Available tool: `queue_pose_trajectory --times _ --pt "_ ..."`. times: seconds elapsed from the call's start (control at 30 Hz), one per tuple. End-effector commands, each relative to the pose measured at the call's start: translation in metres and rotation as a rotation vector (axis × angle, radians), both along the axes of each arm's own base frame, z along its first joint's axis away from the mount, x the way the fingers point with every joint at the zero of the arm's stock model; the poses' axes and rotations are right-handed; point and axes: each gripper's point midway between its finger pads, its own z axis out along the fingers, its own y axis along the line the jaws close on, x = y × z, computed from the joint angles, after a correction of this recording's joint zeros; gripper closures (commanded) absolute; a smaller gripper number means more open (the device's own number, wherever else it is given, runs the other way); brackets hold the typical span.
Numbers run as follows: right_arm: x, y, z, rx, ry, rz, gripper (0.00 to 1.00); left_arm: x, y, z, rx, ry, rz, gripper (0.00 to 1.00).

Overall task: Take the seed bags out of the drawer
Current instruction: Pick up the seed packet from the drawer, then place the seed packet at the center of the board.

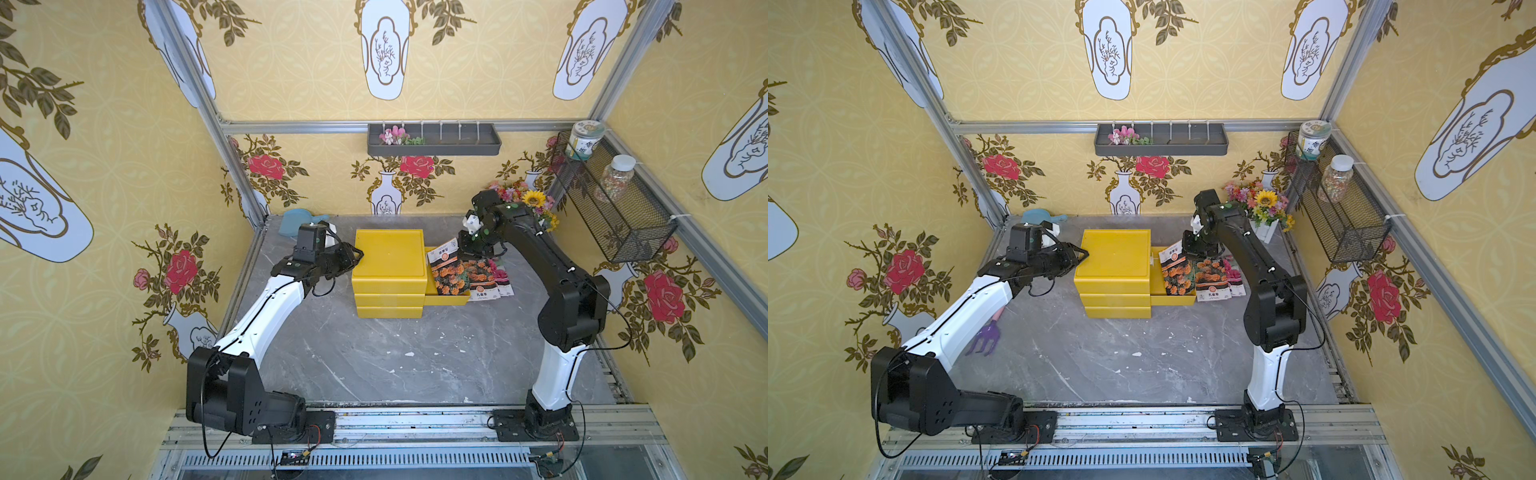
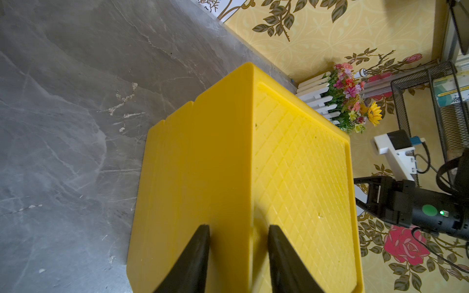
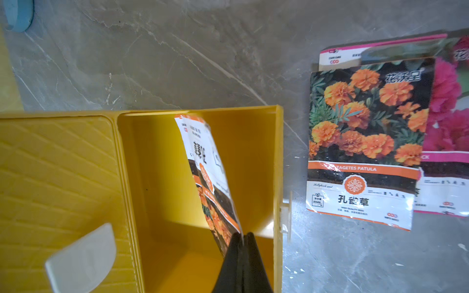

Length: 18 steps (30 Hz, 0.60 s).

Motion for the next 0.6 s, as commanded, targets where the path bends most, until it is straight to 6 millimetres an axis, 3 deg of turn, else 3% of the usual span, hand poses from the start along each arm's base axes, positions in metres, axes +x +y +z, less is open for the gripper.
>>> queue_pose_trajectory --times 0.0,0.57 --pt "0.000 -0.017 0.011 -0.029 -0.024 -0.007 1.00 -0.019 0.008 -0.031 0.058 0.133 0.005 0.58" --pt "0.009 -0.130 0.046 0.017 -0.099 -0.254 1.00 -0.017 0.007 -0.027 0.055 0.124 0.002 0.58"
